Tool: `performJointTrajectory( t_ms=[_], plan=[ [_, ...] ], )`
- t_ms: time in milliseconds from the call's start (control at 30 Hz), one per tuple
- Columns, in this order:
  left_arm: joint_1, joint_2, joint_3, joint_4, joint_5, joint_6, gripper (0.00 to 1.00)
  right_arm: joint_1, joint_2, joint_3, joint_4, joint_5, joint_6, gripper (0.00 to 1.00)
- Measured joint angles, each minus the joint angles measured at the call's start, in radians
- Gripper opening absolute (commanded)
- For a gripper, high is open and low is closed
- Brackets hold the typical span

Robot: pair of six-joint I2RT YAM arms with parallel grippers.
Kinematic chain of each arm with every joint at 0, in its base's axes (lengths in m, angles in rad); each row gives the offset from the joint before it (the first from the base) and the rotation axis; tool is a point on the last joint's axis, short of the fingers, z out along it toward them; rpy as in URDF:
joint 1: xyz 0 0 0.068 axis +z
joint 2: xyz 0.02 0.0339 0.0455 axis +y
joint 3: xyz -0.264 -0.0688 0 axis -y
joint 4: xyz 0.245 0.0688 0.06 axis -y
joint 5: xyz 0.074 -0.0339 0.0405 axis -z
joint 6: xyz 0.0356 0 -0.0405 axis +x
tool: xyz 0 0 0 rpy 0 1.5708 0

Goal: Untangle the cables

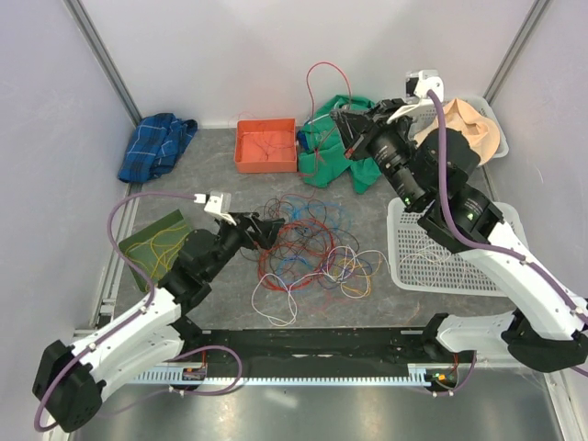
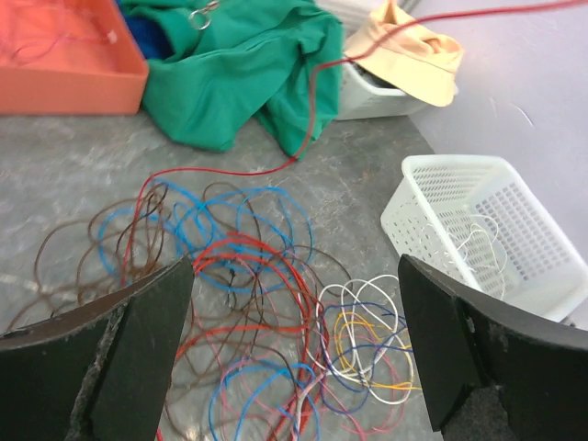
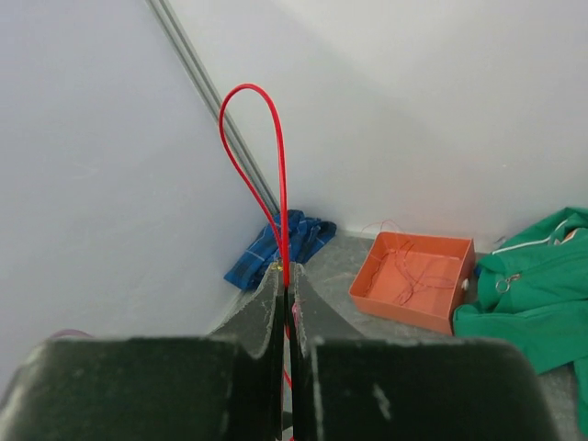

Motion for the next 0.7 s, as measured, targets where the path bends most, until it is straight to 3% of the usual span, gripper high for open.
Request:
performJointTrajectory(
  t_ms=[133, 367, 700],
  plan=[
    [-0.029, 0.076, -0.068, 0.269, 0.042, 0.09, 1.0, 0.0, 0.031, 0.051, -0.08, -0.009, 0.041, 0.0],
    [-0.145, 0.154, 0.015, 0.584, 0.103, 0.42, 1.0, 0.0, 0.085, 0.122, -0.204, -0.049, 0.104, 0.0],
    [-0.153, 0.412, 0.079, 0.752, 0.131, 0.678, 0.91, -0.001, 0.09, 0.124, -0.269, -0.145, 0.171, 0.0]
  ],
)
